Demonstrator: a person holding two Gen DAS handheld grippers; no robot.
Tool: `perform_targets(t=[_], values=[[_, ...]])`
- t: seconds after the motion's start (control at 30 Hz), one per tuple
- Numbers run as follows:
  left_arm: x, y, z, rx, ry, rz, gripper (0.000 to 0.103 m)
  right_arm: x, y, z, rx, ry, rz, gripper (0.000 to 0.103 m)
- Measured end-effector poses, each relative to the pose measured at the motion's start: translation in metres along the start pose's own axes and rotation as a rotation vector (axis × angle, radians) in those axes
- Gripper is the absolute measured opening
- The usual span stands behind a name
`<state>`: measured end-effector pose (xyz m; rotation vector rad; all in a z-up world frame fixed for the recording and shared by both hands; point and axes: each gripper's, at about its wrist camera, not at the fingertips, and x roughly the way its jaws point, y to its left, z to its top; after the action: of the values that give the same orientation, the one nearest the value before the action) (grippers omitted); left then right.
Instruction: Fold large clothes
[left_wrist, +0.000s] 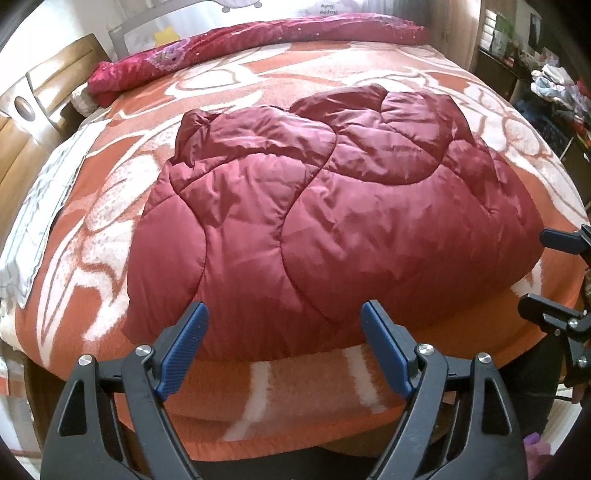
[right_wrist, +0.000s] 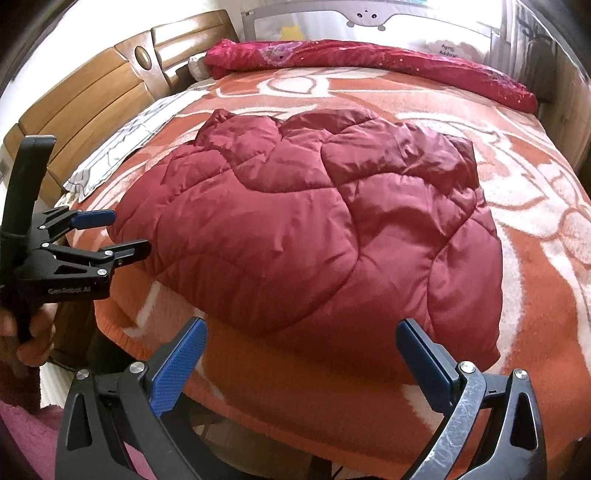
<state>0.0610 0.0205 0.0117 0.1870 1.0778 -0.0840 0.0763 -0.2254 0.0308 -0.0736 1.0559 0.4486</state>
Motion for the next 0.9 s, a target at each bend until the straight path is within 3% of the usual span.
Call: perform_targets(t=[0.9], values=[[-0.004, -0.008, 0.016, -0.004, -0.015, -0.028, 0.085, -0.001, -0.007, 0.015, 0.002, -0.011, -0.016, 0.103]])
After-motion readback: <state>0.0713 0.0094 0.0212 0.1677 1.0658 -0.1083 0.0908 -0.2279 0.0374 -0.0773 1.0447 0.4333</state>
